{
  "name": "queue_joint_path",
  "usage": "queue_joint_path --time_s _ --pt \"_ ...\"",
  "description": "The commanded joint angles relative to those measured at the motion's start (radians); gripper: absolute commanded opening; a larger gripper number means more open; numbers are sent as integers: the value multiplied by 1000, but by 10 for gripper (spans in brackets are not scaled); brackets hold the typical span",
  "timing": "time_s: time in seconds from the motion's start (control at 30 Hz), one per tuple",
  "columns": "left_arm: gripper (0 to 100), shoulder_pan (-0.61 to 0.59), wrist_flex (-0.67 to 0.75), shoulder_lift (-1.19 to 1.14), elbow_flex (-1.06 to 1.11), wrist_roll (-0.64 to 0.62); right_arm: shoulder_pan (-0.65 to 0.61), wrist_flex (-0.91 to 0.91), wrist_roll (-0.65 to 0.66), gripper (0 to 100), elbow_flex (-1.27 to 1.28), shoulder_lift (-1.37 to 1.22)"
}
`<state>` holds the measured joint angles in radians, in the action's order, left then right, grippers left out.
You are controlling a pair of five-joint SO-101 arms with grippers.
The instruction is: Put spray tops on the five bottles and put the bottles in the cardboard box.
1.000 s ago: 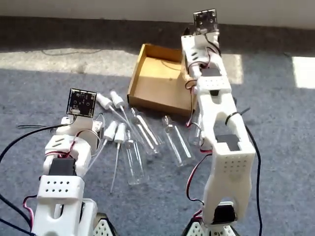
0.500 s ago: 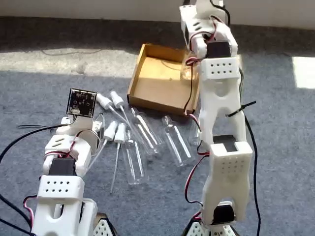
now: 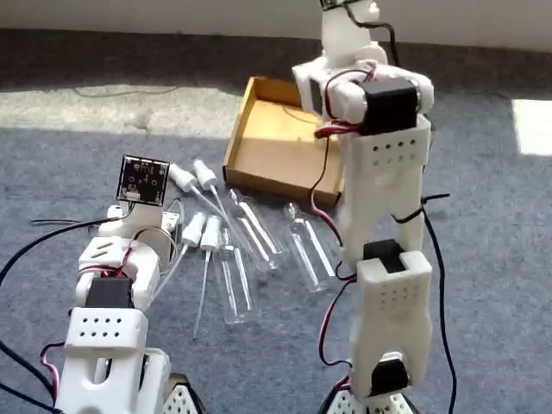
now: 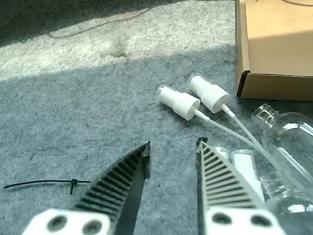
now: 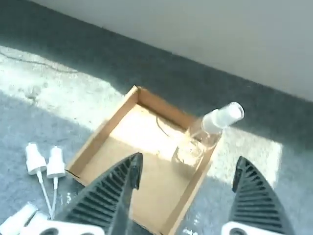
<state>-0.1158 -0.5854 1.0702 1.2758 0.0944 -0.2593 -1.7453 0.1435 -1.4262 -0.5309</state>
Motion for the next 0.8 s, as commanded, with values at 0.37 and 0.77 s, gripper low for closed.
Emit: queue_joint_path --time_s 0.37,0.77 --pt "150 18 15 10 -4 -5 137 65 -77 261 978 364" --pt "150 18 20 16 13 -5 142 458 -115 261 1534 392"
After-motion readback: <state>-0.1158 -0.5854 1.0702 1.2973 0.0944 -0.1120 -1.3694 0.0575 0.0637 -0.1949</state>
